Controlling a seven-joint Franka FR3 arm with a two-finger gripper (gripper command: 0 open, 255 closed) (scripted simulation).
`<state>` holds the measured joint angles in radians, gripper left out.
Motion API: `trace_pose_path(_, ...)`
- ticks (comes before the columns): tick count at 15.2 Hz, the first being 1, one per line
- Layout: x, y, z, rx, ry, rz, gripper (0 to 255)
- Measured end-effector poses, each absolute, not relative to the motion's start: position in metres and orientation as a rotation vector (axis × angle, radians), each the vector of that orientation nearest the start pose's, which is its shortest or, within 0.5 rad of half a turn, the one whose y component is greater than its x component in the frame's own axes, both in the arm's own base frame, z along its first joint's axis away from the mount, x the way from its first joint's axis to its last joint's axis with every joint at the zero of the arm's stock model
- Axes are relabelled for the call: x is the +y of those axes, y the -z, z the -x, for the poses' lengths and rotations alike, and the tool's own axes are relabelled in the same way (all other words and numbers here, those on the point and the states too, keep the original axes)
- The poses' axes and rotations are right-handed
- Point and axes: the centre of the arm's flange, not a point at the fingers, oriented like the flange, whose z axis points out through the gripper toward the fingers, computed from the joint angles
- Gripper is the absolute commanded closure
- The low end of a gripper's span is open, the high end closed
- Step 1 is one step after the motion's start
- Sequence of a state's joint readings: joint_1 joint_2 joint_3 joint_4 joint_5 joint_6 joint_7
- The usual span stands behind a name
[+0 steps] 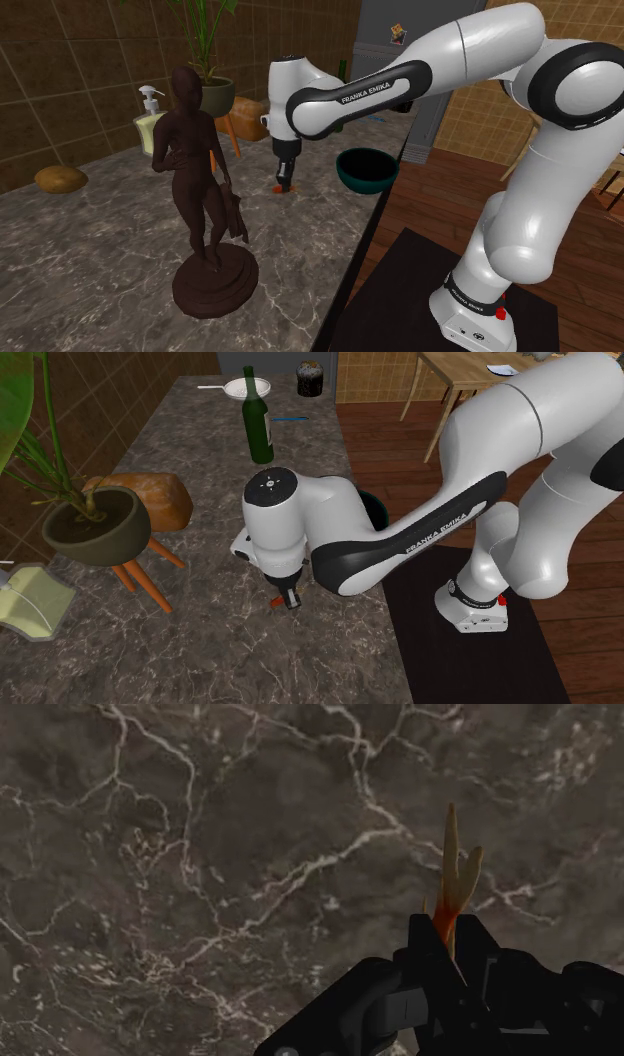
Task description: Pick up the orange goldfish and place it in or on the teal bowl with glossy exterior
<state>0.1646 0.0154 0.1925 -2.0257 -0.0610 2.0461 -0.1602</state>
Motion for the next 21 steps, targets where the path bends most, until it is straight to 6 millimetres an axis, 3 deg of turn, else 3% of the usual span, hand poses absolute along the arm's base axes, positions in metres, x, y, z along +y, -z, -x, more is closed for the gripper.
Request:
trace_pose_path(10, 0.191, -0.494, -0.521, -0.859, 0.017, 3.074, 255)
trace_pose_path(11, 0.192, -0.494, -0.521, -0.859, 0.017, 3.074, 0)
trace_pose_path(13, 0.196, -0.488, -0.524, -0.873, -0.02, 3.078, 0)
trace_pose_path(17, 0.217, -0.446, -0.541, -0.962, -0.29, 3.086, 0)
trace_pose_path(21, 0.218, -0.421, -0.543, -0.975, -0.338, 3.086, 0)
